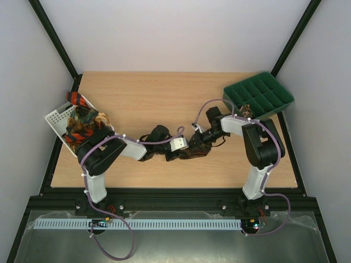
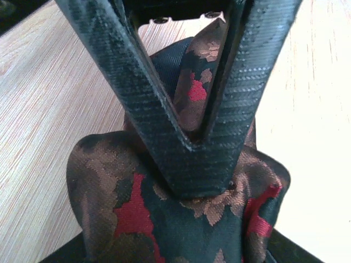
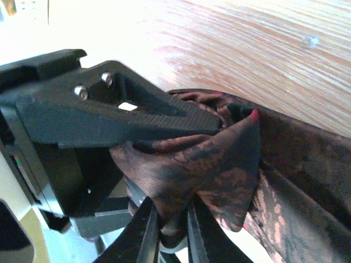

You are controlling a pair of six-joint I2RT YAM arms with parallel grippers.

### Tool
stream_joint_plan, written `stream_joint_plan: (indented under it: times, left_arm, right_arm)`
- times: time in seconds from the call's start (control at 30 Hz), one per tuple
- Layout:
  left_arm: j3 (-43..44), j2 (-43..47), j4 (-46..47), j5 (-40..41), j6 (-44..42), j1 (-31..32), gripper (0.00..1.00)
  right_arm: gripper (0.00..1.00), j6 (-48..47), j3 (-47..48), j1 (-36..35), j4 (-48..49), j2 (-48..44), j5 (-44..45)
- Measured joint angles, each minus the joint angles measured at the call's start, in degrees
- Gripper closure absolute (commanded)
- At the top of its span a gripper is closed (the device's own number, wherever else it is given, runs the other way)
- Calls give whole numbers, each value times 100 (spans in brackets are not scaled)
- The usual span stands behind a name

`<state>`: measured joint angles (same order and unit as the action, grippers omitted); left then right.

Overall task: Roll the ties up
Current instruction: Roll the tie at the center of the board.

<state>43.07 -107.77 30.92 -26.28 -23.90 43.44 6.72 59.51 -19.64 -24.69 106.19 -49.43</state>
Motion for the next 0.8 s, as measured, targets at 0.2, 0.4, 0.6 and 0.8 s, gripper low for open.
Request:
stream_joint_plan:
  times: [0.2, 0.4, 0.6, 0.8]
  left_arm:
    - [98, 0, -203, 37, 2, 4, 35]
    - [236, 17, -393, -74, 59, 7, 24]
    - [273, 136, -391, -247, 208, 79, 21]
    - [275, 127, -315, -275, 260, 107, 21]
  right_arm:
    - [99, -179, -37, 107, -61, 44, -105]
    - [99, -376, -127, 417, -249, 129, -31]
    - [99, -420, -90, 540, -407, 378, 348]
    - [99, -446, 59, 533, -564, 496, 417]
